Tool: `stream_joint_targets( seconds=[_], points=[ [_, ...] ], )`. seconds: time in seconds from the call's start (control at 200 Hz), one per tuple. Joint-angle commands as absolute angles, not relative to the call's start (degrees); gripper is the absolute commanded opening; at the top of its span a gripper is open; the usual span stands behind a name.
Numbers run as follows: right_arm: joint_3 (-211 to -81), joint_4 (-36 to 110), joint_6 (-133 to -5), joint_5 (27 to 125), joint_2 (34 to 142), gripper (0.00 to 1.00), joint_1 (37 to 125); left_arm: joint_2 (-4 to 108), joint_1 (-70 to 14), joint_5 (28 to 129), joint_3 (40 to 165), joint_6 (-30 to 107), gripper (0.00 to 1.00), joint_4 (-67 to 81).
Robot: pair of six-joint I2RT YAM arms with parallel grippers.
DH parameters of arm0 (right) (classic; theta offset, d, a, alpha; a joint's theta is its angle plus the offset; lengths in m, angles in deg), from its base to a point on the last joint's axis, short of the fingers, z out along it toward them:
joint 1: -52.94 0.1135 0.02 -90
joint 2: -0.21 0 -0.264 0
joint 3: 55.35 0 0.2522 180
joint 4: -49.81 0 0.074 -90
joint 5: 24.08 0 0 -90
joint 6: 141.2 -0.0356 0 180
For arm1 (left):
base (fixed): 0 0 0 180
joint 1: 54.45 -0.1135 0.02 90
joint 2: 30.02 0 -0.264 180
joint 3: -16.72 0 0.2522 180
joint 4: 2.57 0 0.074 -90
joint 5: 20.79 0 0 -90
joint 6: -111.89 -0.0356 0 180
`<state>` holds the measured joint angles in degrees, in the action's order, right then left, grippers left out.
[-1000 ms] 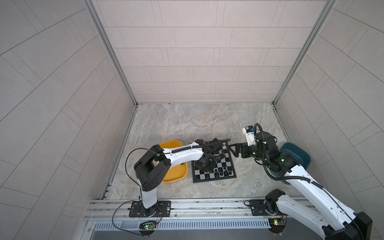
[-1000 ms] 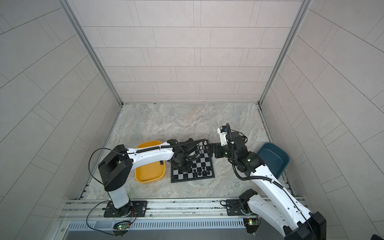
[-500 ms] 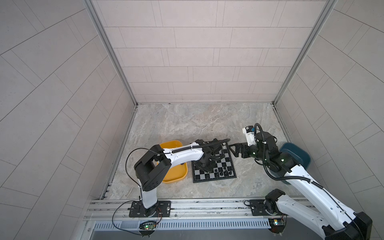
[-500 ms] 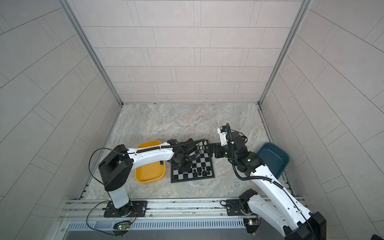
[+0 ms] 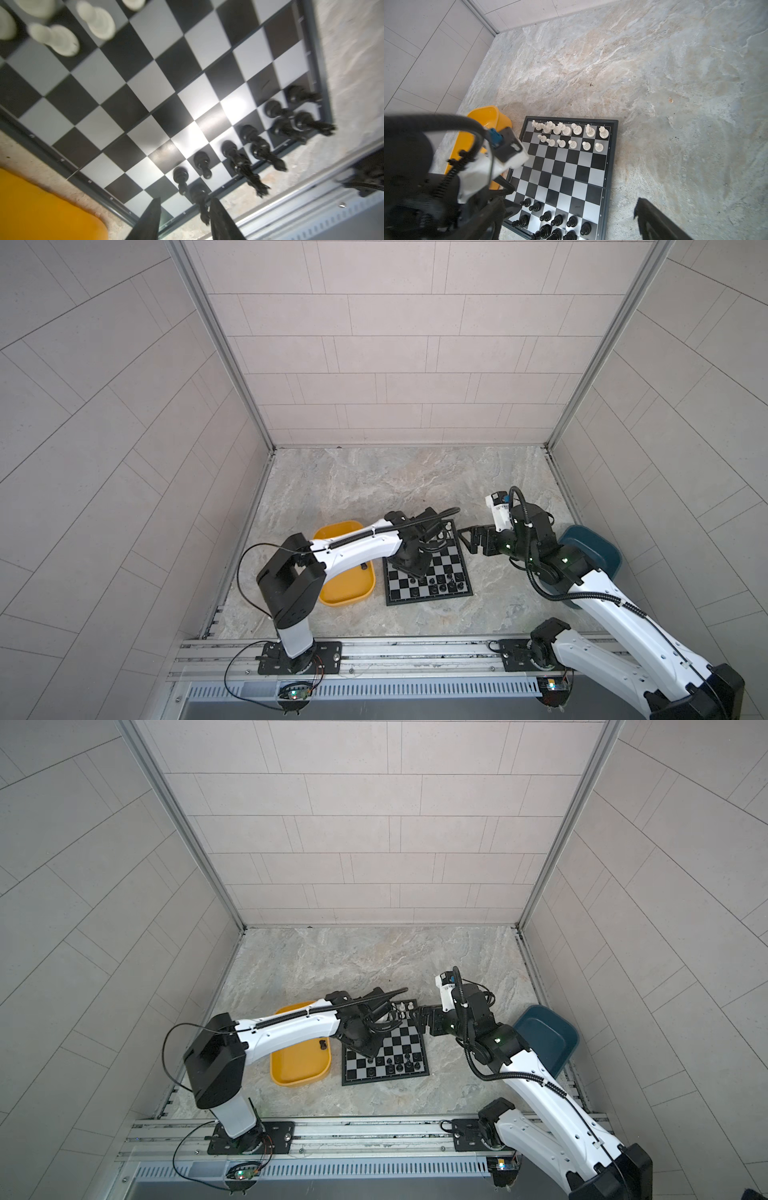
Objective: Set up the chess pieces on the board
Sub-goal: 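Lower the black piece onto a near-row square and open the left gripper, then lift the left gripper off the board and move it over the yellow tray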
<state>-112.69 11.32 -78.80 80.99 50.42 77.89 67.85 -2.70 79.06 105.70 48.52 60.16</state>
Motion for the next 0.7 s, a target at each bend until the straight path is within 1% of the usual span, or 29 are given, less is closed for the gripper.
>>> stream_joint_targets(
  seconds=[0.0, 0.11, 0.18, 0.245, 0.315, 0.395, 0.475, 0.58, 0.696],
  points=[
    [-114.3, 10.2, -78.8, 79.6, 51.1, 0.99, 77.6, 61.9, -7.9, 76.7, 108.3, 50.7, 0.45, 63.8],
    [-115.8, 10.5, -78.0, 80.0, 53.2, 0.99, 77.7, 55.0, -14.5, 75.7, 104.6, 53.3, 0.45, 63.3],
    [-116.8, 11.1, -77.7, 80.7, 55.1, 0.99, 77.8, 50.4, -20.5, 74.5, 100.7, 57.3, 0.44, 63.4],
    [-117.5, 12.1, -77.6, 81.5, 57.0, 0.99, 78.1, 46.8, -25.4, 75.2, 95.5, 59.6, 0.43, 60.7],
    [-118.0, 13.5, -77.4, 82.2, 59.2, 0.99, 78.6, 45.0, -30.4, 79.1, 89.6, 62.2, 0.43, 56.5],
    [-119.0, 14.6, -77.2, 83.2, 61.4, 0.98, 79.2, 46.5, -35.5, 83.5, 85.8, 63.1, 0.41, 53.3],
    [-119.7, 15.6, -77.3, 83.7, 62.9, 0.98, 79.8, 50.7, -38.6, 85.6, 85.8, 63.1, 0.39, 52.9],
    [-120.0, 16.5, -77.7, 84.2, 63.8, 0.98, 80.4, 57.3, -39.5, 85.4, 88.4, 62.3, 0.37, 52.8],
    [-119.7, 16.8, -77.7, 84.6, 63.9, 0.98, 80.4, 61.3, -39.4, 84.8, 89.4, 63.1, 0.35, 51.5]
  ],
)
